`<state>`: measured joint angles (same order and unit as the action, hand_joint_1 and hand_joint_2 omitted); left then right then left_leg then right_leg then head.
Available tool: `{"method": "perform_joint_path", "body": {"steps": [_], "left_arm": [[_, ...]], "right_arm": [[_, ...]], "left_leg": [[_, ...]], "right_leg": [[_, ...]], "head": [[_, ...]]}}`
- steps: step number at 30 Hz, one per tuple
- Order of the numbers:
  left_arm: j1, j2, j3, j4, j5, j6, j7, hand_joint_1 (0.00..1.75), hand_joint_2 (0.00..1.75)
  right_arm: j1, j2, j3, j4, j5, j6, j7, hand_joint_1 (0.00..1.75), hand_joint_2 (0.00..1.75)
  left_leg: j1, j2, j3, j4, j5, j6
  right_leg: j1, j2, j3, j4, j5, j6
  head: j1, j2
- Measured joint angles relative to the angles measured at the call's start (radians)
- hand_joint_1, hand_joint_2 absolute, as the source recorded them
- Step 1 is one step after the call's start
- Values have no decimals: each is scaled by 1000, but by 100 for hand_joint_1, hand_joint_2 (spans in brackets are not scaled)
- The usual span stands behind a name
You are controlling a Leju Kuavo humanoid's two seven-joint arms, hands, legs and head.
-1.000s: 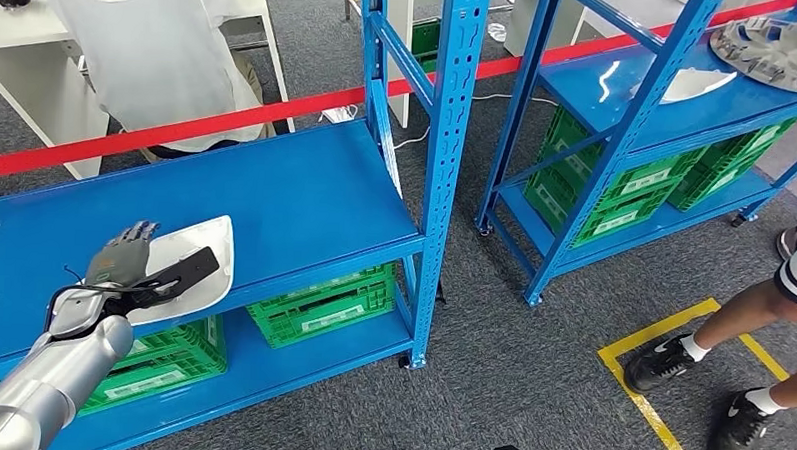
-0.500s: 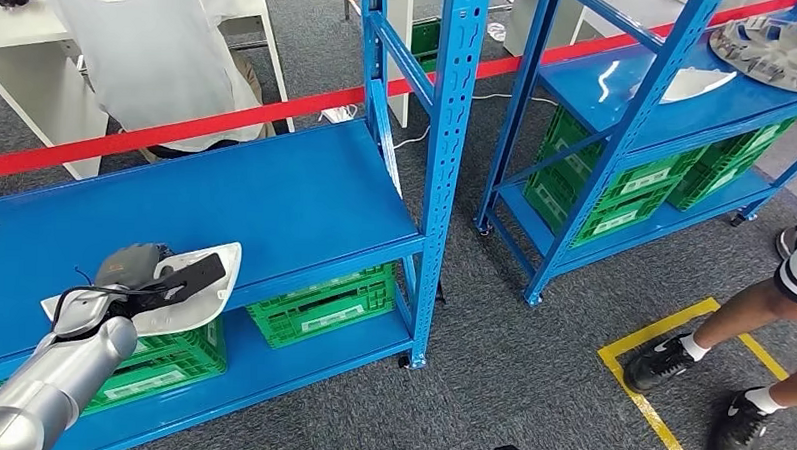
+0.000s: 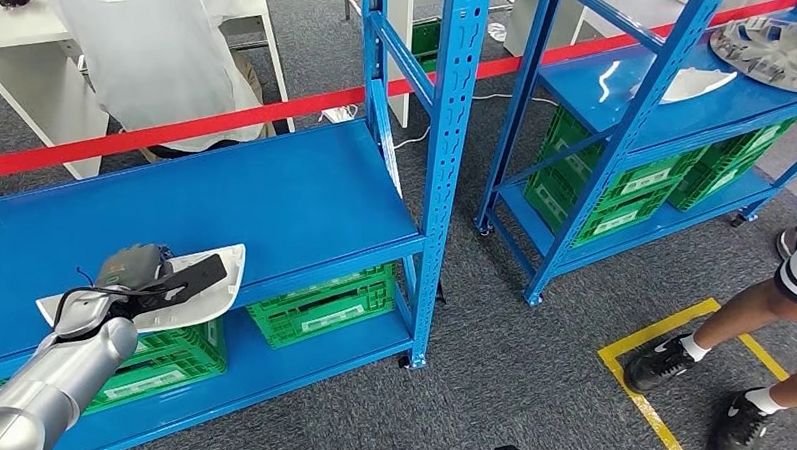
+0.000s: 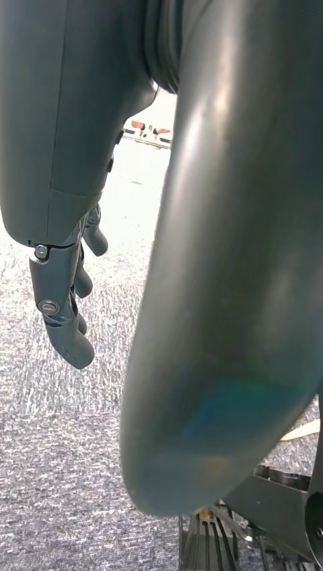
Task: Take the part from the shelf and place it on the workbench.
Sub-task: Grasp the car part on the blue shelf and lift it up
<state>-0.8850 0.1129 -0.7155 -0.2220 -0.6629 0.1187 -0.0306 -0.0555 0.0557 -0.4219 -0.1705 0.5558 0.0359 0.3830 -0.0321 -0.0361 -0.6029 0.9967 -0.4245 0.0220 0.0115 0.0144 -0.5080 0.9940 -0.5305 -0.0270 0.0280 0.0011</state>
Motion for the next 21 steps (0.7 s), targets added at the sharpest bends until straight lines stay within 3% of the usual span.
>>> {"method": "perform_joint_path", "body": {"steps": [21], "left_arm": [[2,-4,14,0,3,-5,-53,175,175]], "right_arm": [[-1,0,-1,0,5,0,0,0,0]], "left_leg": [[0,0,0,0,0,0]], "right_leg": [[0,0,0,0,0,0]], "head": [[0,0]]}}
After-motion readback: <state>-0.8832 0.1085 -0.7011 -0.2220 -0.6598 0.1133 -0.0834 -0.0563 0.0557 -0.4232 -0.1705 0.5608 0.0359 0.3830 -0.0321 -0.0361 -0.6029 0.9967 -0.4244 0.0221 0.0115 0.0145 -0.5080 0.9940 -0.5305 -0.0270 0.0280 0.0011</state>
